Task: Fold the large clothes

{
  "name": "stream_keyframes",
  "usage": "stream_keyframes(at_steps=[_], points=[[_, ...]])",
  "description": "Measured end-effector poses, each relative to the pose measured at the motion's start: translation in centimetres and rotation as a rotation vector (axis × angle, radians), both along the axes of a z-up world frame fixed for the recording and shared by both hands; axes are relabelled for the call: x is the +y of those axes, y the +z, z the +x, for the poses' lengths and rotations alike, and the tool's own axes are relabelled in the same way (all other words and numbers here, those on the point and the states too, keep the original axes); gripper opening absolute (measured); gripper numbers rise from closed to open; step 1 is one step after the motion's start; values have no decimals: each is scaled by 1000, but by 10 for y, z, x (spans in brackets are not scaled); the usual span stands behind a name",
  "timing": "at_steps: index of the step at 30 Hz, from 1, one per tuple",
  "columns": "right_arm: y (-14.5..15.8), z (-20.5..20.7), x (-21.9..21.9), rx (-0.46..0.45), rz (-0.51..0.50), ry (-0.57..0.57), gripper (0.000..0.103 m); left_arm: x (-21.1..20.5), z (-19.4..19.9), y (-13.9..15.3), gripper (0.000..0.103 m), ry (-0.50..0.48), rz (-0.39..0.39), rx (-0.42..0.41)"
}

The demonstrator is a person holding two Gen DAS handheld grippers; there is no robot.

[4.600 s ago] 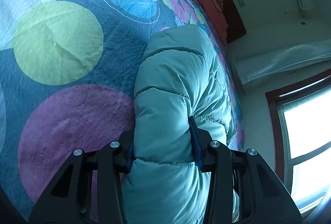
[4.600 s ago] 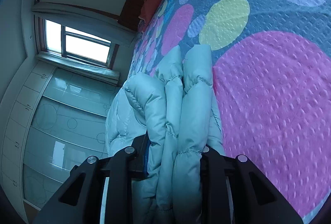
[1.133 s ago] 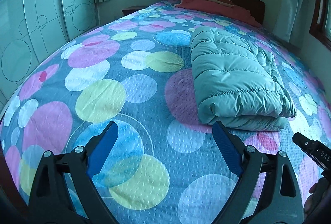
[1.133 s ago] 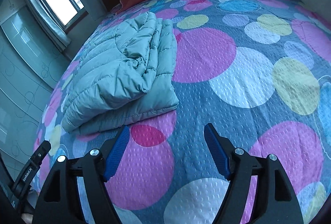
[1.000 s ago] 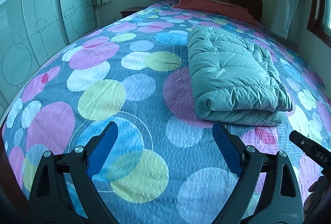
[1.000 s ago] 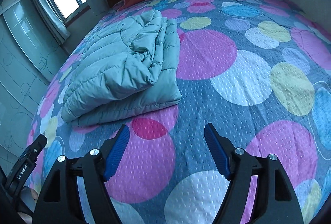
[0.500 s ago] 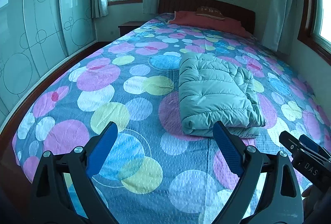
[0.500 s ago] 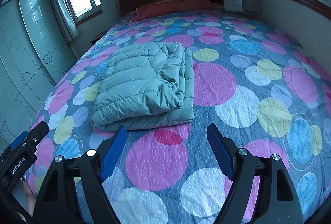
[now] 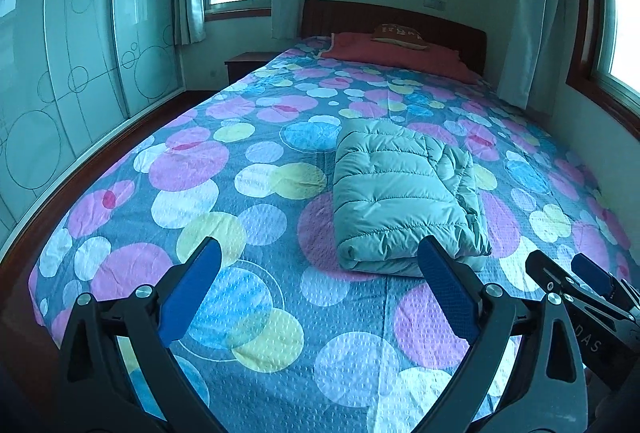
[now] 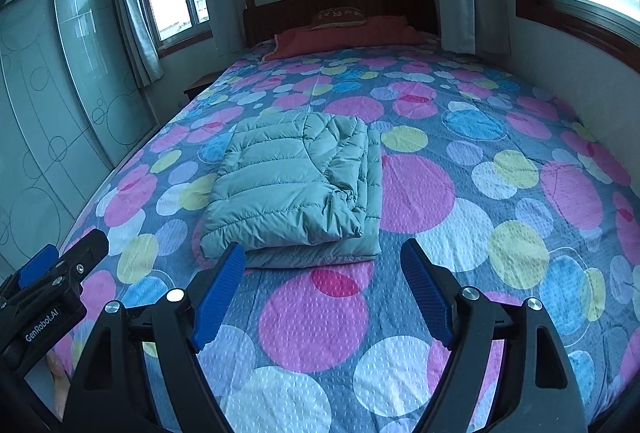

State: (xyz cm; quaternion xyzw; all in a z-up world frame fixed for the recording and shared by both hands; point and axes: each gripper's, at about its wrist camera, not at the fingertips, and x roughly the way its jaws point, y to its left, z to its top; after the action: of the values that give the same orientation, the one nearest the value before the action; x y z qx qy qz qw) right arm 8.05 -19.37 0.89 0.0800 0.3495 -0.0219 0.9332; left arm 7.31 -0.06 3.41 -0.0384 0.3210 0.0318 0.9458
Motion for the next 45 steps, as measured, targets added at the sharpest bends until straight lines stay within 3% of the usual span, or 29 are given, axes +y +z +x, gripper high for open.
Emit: stream_keyframes(at_steps=[45], points=[[0,-4,6,-8,-7,2,79,-6,-11,6,98,-4,-6,-19]])
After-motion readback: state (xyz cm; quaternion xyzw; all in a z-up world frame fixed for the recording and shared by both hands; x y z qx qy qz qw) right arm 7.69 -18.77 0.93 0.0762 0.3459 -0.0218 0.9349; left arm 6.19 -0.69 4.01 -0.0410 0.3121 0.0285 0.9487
